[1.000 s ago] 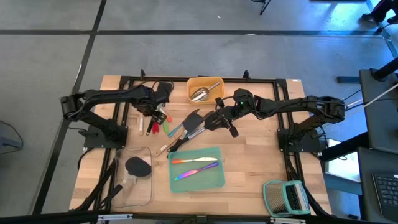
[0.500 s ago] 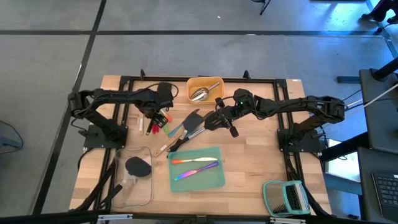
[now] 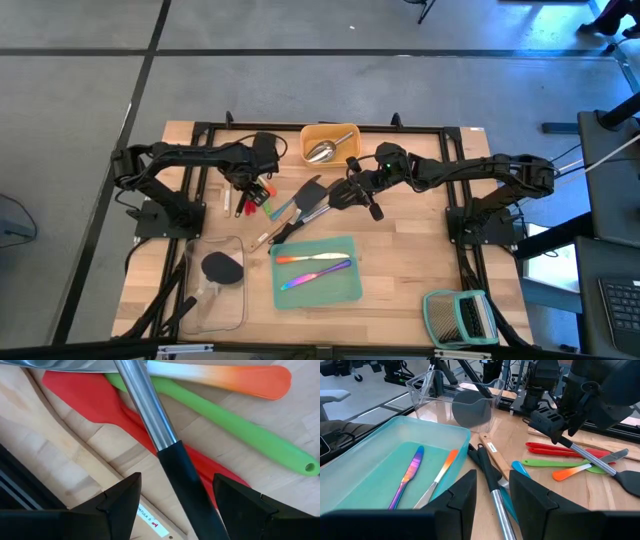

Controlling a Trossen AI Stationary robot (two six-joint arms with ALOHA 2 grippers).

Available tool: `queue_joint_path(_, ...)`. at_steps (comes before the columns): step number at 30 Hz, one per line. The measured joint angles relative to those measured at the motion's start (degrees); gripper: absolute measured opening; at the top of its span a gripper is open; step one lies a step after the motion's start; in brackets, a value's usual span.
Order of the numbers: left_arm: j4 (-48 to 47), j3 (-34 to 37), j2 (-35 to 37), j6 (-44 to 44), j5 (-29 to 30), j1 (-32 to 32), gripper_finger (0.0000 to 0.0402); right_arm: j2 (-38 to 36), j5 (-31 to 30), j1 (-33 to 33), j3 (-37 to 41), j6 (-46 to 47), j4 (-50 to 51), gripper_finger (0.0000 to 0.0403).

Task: Pick & Place Kitchen Items
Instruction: Put the left wooden spatula into the transparent bin

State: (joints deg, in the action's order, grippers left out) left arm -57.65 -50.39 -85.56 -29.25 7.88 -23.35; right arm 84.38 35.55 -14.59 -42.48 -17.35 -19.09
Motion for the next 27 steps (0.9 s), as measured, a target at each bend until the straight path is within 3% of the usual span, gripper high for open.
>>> queue_joint_path(27, 0.1, 0.0, 0.0, 1.9, -4.4, 0.1, 0.0242, 0.0, -0.2, 0.0, 0.0, -0.1, -0.4, 0.0119)
